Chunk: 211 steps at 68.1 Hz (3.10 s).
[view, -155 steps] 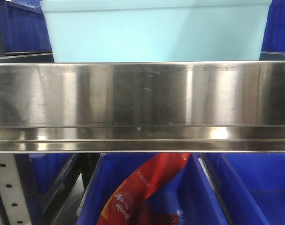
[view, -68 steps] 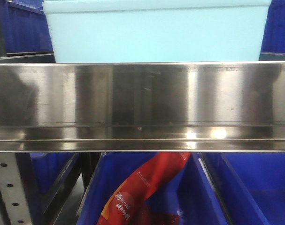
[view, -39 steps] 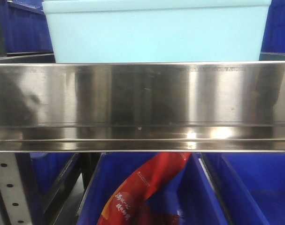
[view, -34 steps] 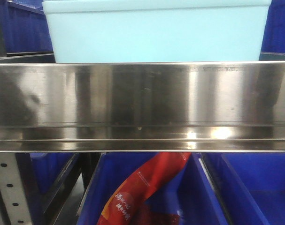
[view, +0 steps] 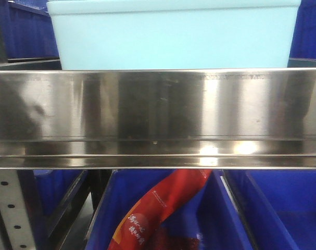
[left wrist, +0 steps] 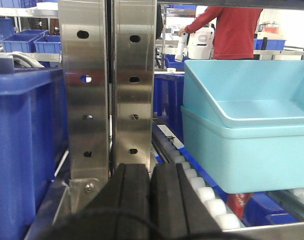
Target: Move two blue bins to right shelf middle
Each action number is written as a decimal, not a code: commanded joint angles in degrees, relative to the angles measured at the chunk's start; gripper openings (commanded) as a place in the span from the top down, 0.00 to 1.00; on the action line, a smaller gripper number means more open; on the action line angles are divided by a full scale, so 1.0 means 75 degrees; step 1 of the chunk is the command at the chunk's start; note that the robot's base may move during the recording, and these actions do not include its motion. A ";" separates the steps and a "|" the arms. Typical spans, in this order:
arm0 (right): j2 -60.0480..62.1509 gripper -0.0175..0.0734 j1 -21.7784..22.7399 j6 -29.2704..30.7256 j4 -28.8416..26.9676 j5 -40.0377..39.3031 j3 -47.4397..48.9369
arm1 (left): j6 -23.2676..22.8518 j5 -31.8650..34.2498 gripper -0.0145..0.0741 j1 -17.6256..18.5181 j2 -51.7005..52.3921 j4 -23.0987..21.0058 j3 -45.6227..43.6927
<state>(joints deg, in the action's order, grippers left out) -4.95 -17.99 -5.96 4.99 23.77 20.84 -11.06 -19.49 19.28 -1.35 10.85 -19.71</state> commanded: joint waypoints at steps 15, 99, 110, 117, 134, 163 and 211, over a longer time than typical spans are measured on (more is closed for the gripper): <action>0.0043 0.99 0.0038 0.0002 0.0083 -0.0202 -0.0032 | 0.1475 0.0026 0.96 -0.1088 0.0180 -0.1446 0.0755; 0.0043 0.99 0.0038 0.0002 0.0083 -0.0235 -0.0032 | 0.1475 0.2371 0.96 -0.1416 0.0180 -0.1492 0.2628; 0.0043 0.99 0.0093 0.0002 0.0066 -0.0390 -0.0032 | 0.1475 0.2390 0.96 -0.1416 0.0180 -0.1492 0.2628; 0.0043 0.99 0.0523 0.0002 -0.0067 -0.0766 -0.0032 | 0.1475 0.2390 0.96 -0.1416 0.0180 -0.1492 0.2628; 0.0043 0.99 0.2029 0.1450 -0.1305 -0.1096 -0.0465 | 0.1475 0.2390 0.96 -0.1416 0.0180 -0.1492 0.2628; 0.0660 0.99 0.2549 0.1436 -0.1758 -0.3170 -0.2779 | 0.1475 0.2390 0.96 -0.1416 0.0180 -0.1492 0.2628; 0.0660 0.99 0.2516 0.1413 -0.1758 -0.2638 -0.2779 | 0.1475 0.2390 0.96 -0.1416 0.0180 -0.1492 0.2628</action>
<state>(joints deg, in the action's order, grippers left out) -0.20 0.88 4.52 -7.99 4.70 0.12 0.00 -2.71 8.74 -0.29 0.00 0.08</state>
